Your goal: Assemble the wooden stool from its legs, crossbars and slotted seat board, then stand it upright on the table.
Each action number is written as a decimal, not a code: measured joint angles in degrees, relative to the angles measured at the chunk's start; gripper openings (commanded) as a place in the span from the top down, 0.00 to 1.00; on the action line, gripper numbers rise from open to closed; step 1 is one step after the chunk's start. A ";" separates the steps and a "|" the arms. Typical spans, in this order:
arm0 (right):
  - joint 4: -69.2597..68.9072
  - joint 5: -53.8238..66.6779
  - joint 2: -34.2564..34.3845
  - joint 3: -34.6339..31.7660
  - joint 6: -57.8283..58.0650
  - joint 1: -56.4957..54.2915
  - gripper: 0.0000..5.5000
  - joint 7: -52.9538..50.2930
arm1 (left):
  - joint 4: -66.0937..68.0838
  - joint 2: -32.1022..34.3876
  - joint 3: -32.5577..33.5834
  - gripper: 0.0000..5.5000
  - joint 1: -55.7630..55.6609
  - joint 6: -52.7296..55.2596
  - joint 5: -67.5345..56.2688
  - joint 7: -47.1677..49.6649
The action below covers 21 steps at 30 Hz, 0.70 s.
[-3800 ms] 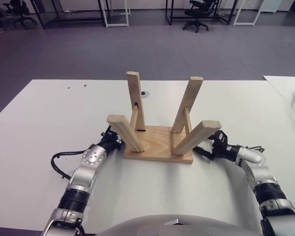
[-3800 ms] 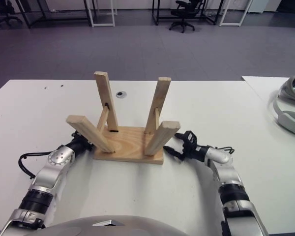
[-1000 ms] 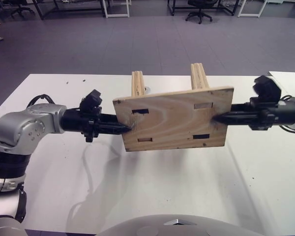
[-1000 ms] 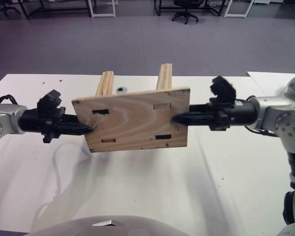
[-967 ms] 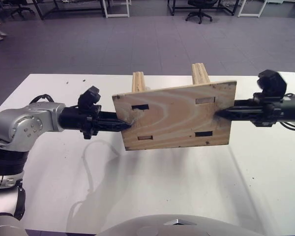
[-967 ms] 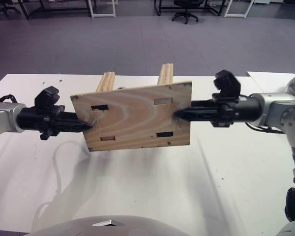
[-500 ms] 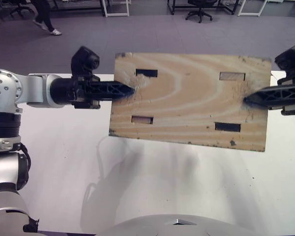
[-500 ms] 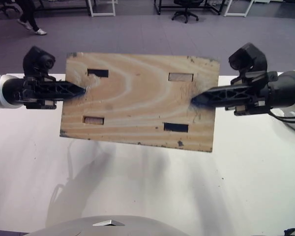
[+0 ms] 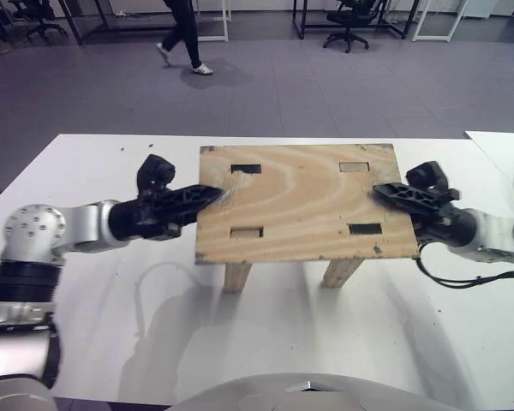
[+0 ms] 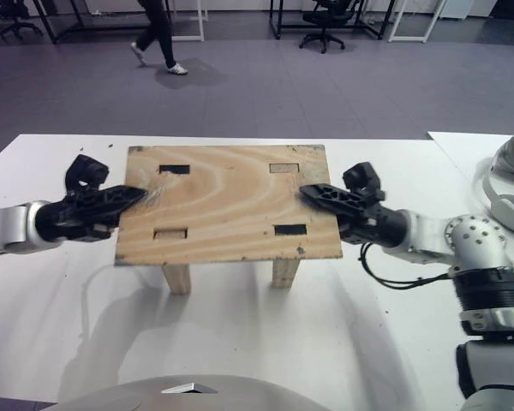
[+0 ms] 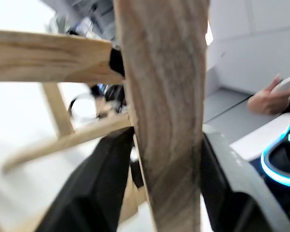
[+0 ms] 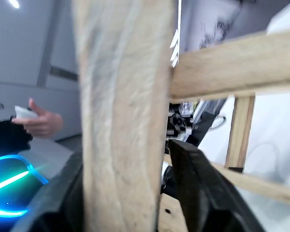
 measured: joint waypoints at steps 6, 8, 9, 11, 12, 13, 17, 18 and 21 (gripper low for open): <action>0.18 -1.05 11.67 -13.97 -0.91 0.94 0.28 -19.08 | 10.37 -8.02 6.43 0.34 -5.41 1.83 1.34 14.29; 0.08 -1.09 13.08 -17.98 -1.15 0.93 0.21 -23.35 | 11.97 -8.48 9.08 0.28 -5.66 1.81 1.29 17.41; 0.15 -1.09 13.45 -20.31 -1.49 0.90 0.17 -25.43 | 12.92 -8.48 10.56 0.24 -5.67 1.79 1.30 18.83; -0.01 -1.09 14.05 -23.87 -2.93 1.02 0.09 -28.41 | 13.49 -8.38 12.89 0.18 -5.50 1.80 1.29 20.24; -0.21 -1.11 14.58 -25.12 -3.90 1.17 0.06 -29.80 | 13.57 -8.26 14.07 0.15 -5.16 1.70 1.30 20.57; -0.66 -1.14 14.80 -26.38 -5.96 1.62 0.05 -31.27 | 13.41 -7.80 15.32 0.12 -4.34 1.10 1.29 21.22; -3.10 -14.00 13.75 -28.42 -16.57 2.10 0.05 -26.83 | 12.88 -3.32 17.83 0.09 -1.90 -6.43 15.41 13.83; -2.22 -21.74 13.15 -27.79 -22.47 2.08 0.05 -24.48 | 13.92 -2.50 17.41 0.09 -2.26 -13.15 22.52 10.22; 2.43 -42.08 12.89 -23.42 -40.00 2.10 0.05 -21.78 | 17.71 -2.48 14.04 0.09 -3.77 -34.02 41.09 6.50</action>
